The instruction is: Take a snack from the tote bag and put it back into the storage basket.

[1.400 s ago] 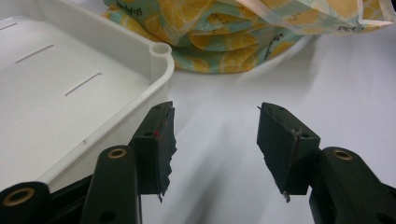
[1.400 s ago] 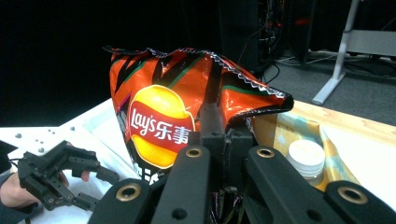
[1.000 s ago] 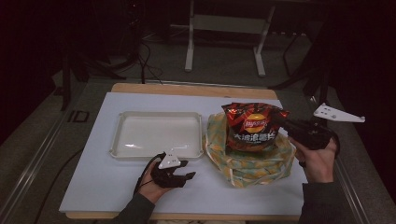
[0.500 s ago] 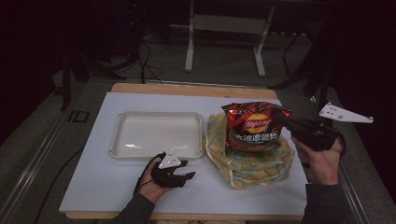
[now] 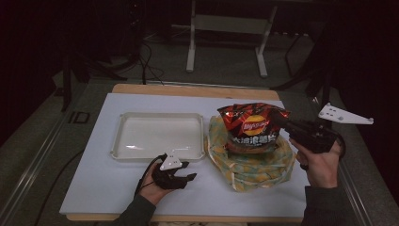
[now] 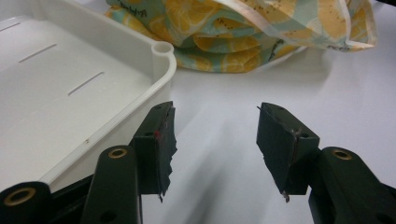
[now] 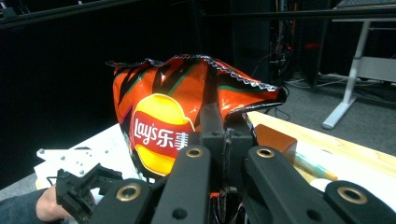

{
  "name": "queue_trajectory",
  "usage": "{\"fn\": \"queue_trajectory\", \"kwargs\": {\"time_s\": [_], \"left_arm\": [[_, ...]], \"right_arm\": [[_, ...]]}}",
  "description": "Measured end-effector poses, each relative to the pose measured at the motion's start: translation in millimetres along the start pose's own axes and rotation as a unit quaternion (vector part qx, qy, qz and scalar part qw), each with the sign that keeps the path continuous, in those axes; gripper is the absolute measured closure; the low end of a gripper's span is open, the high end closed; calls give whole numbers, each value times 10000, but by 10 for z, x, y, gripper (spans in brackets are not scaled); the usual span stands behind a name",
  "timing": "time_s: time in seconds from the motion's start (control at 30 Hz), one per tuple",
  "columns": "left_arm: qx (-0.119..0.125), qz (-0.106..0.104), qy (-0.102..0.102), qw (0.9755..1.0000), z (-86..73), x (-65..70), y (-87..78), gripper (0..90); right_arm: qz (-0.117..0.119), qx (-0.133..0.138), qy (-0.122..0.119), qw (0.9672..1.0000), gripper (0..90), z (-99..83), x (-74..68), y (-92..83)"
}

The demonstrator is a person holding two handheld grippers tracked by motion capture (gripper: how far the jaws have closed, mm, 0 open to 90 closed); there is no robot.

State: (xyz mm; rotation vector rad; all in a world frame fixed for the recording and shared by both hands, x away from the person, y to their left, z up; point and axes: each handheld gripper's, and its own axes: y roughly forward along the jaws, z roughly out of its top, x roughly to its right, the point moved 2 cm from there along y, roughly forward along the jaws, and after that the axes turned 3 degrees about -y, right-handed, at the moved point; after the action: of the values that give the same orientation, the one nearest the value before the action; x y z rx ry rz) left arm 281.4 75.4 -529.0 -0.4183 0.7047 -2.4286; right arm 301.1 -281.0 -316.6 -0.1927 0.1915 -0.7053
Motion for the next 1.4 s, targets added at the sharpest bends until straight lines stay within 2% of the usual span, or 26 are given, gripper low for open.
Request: {"fn": "queue_trajectory", "kwargs": {"time_s": [0.27, 0.53, 0.97, 1.4], "left_arm": [[14, 37, -11, 10000, 4, -4, -22, 464], [27, 58, -40, 10000, 7, -9, -30, 463], [105, 75, -67, 9999, 1, 0, -89, 463], [132, 87, -96, 9998, -10, -8, -131, 463]], "right_arm": [[134, 15, 48, 9999, 900, 9, -71, 150], [193, -43, -35, 9998, 900, 37, -120, 280], [347, 103, 6, 9993, 900, 146, -206, 462], [421, -46, -100, 9991, 900, 203, -337, 754]]}}
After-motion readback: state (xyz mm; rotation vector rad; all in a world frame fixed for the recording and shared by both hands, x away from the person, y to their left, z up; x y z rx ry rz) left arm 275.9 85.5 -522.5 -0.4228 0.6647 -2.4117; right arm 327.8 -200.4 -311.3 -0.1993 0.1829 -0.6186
